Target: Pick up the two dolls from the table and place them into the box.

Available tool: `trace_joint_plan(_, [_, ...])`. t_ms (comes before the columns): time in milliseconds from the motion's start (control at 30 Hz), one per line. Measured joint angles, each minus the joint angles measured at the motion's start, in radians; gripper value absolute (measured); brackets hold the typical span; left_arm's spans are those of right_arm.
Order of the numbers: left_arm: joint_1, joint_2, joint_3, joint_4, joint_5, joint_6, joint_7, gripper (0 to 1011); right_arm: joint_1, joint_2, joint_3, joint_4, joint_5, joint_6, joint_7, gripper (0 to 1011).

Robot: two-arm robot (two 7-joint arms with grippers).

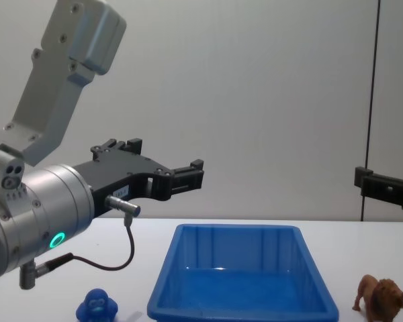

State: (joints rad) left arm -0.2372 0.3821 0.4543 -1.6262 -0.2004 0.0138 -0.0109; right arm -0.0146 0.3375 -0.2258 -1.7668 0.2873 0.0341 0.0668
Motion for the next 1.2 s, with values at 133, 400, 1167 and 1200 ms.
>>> trace_joint_plan(133, [0.0,0.0,0.0,0.0,0.0,0.0,0.0,1002,0.0,0.0,0.0,0.0,0.0,0.0,0.0,1004])
trace_joint_plan(400, [0.0,0.0,0.0,0.0,0.0,0.0,0.0,1002,0.0,0.0,0.0,0.0,0.0,0.0,0.0,1003])
trace_joint_plan(1167, [0.0,0.0,0.0,0.0,0.0,0.0,0.0,1002,0.009,0.004,0.006,0.024,-0.013,0.008,0.014,1003])
trace_joint_plan(1200, [0.0,0.0,0.0,0.0,0.0,0.0,0.0,1002,0.01,0.006,0.008,0.03,-0.015,0.012,0.015,1003])
